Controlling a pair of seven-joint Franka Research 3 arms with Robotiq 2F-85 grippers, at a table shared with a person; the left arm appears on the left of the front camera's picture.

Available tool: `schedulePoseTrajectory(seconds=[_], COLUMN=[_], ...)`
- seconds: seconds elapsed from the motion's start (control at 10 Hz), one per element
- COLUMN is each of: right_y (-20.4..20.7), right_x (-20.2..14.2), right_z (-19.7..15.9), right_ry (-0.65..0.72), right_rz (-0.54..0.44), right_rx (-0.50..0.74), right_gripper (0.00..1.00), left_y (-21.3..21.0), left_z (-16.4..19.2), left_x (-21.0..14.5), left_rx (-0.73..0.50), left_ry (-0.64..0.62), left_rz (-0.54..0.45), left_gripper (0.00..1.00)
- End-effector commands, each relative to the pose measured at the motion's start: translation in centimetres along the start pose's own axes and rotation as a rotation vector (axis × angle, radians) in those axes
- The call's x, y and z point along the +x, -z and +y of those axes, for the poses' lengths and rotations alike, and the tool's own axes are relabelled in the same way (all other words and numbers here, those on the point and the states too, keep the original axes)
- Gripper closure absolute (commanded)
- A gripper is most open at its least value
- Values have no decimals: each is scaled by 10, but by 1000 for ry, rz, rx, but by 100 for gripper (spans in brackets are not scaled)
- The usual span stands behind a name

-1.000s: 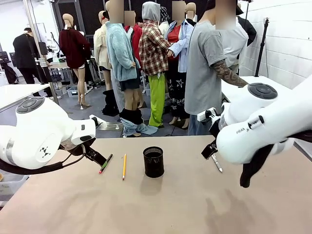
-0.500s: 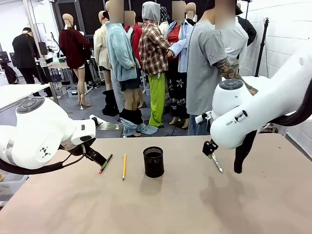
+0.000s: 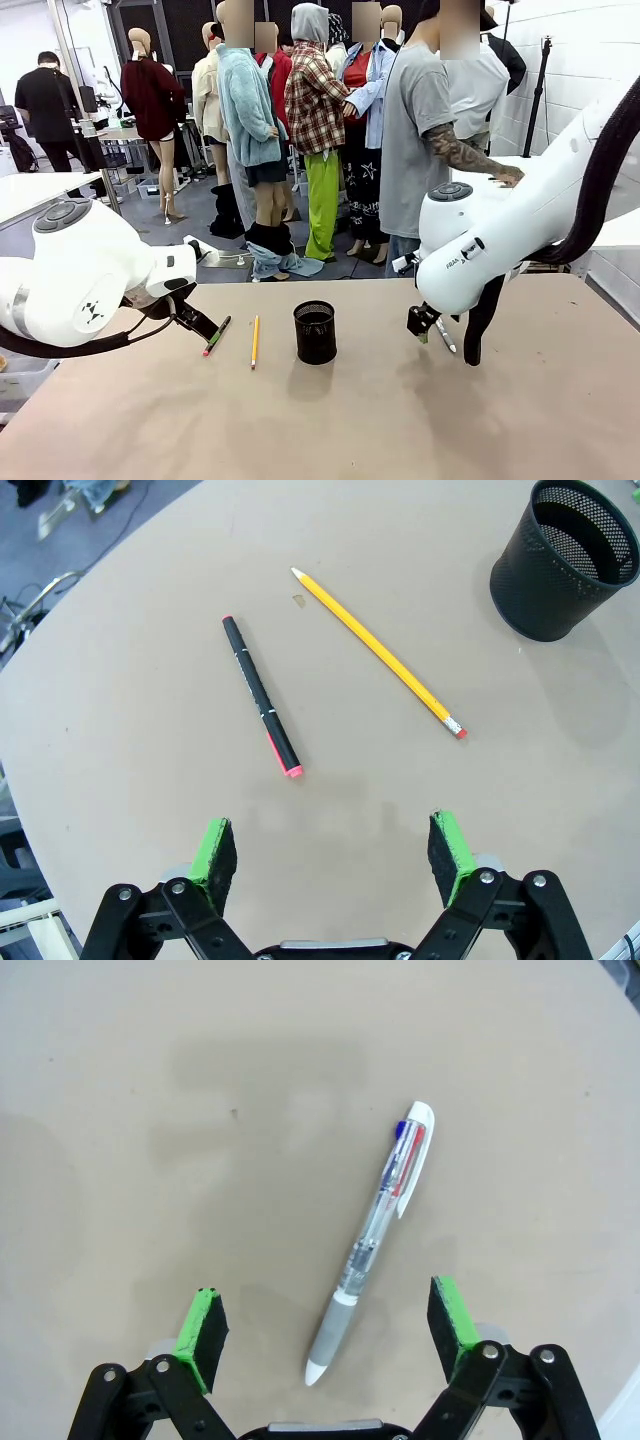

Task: Place the pens into the pen holder.
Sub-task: Pick up a writing instrument from the table and place it into the Pen holder.

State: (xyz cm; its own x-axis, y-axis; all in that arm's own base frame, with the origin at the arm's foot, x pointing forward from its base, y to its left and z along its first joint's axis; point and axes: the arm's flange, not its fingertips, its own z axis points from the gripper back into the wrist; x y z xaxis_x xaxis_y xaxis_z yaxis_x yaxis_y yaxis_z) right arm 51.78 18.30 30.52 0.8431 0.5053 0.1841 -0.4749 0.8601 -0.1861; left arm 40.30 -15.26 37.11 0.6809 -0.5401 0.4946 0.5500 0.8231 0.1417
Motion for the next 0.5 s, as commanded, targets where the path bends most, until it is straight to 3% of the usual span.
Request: schedulePoseTrajectory(seconds=[0.0, 0.4], right_y=[9, 18], right_x=[10, 15], right_z=[-3, -16], right_ry=[59, 122], right_rz=[29, 68], right_rx=[6, 67], right_gripper=[0, 2], left_y=[0, 0], left_z=[2, 2], left_x=[0, 0], left_rx=[0, 0], left_ry=[-4, -4], left_rz=[-1, -1], left_gripper=[0, 0])
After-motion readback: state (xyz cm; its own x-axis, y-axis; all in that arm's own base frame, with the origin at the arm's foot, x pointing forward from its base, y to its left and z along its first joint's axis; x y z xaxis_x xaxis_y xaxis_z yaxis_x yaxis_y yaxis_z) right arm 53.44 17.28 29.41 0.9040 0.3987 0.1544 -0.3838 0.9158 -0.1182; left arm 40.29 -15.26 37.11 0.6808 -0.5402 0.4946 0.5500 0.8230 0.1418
